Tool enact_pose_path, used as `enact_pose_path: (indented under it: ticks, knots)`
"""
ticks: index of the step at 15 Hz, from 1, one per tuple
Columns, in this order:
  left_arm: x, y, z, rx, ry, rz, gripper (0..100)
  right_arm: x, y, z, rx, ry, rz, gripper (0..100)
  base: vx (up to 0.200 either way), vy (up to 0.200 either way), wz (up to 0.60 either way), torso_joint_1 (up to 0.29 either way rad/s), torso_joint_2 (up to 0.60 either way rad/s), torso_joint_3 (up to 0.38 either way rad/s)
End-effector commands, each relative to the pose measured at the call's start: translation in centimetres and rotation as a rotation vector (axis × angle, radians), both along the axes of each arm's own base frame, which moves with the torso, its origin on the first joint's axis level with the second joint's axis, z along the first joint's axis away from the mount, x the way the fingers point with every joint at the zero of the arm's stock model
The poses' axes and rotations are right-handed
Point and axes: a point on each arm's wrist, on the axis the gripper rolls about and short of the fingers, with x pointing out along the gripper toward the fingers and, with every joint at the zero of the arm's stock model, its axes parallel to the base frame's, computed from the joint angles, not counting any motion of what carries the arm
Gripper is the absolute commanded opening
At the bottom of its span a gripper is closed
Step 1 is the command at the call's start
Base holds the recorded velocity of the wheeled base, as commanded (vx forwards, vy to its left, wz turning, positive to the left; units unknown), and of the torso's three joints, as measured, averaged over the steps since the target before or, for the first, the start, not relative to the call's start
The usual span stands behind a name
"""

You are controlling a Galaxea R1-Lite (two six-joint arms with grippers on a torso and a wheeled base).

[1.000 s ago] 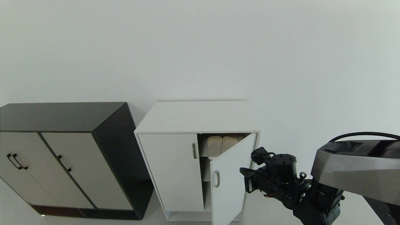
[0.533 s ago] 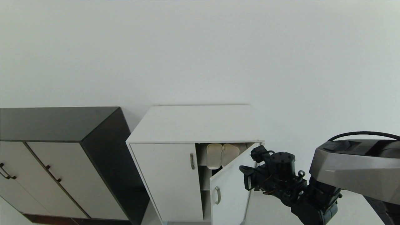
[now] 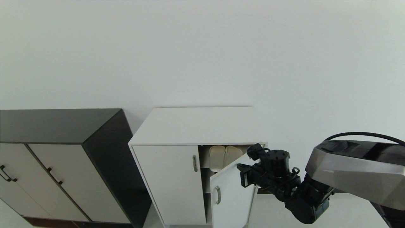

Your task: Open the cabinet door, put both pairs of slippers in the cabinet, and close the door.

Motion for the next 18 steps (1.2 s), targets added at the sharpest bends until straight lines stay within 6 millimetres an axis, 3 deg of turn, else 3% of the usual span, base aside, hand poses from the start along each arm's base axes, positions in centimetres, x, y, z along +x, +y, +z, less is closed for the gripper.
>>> enact_pose_path:
  ticks: [1,6,18]
  knots:
    - [0.0,0.0,0.0,0.000,0.001,0.000,0,0.3,0.2,-0.2,0.000,0.000,0.000,0,0.000,0.000,0.00,0.000,0.00,0.000]
    - [0.0,0.0,0.0,0.000,0.001,0.000,0,1.2,0.3,-0.3,0.007,-0.010,-0.013,0,0.000,0.000,0.00,0.000,0.00,0.000]
    - [0.0,0.0,0.0,0.000,0.001,0.000,0,6.6,-3.3,-1.1,0.017,0.013,-0.154,0,0.000,0.000,0.00,0.000,0.00,0.000]
